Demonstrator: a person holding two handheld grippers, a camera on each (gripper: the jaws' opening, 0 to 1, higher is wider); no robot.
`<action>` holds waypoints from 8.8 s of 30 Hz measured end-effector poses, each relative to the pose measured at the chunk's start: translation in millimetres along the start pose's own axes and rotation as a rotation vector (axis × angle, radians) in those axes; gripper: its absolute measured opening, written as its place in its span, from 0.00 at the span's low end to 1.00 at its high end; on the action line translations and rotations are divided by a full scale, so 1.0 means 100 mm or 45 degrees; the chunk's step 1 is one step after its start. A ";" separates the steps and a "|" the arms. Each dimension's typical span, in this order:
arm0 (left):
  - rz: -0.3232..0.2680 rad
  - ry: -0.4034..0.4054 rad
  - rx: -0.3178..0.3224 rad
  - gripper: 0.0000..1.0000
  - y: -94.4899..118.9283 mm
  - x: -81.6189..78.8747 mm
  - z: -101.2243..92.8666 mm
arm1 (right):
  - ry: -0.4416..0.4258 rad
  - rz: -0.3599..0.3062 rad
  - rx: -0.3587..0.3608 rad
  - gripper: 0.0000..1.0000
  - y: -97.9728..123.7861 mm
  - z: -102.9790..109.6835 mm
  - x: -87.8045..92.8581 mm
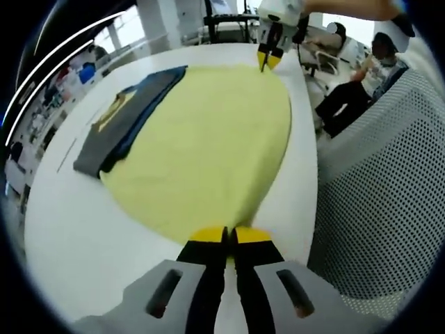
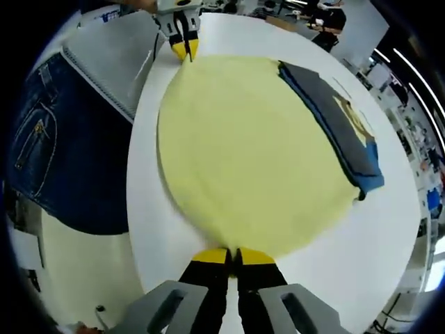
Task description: Fold the garment on the visible template until the final outline fits inside the template.
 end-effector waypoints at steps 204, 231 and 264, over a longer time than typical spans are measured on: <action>-0.113 0.044 -0.415 0.10 -0.18 -0.28 1.90 | -0.304 -0.203 0.398 0.12 -0.30 -1.62 -0.45; -0.068 0.027 -0.428 0.08 -0.35 -0.26 2.04 | -0.312 -0.207 0.384 0.03 -0.47 -1.92 -0.42; -0.384 0.819 -0.461 0.01 -0.35 -0.24 2.42 | -0.822 -0.414 0.411 0.00 -0.44 -2.26 -0.47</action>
Point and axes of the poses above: the point that each gripper's makers call its tool centre point, and the gripper's own axes: y roughly backward along the fingers, z roughly to its left, x roughly out of its underside, the point moved 9 cm from there along y, roughly backward along the fingers, and after that the axes turned 4 degrees about z, right-handed, at the moved point
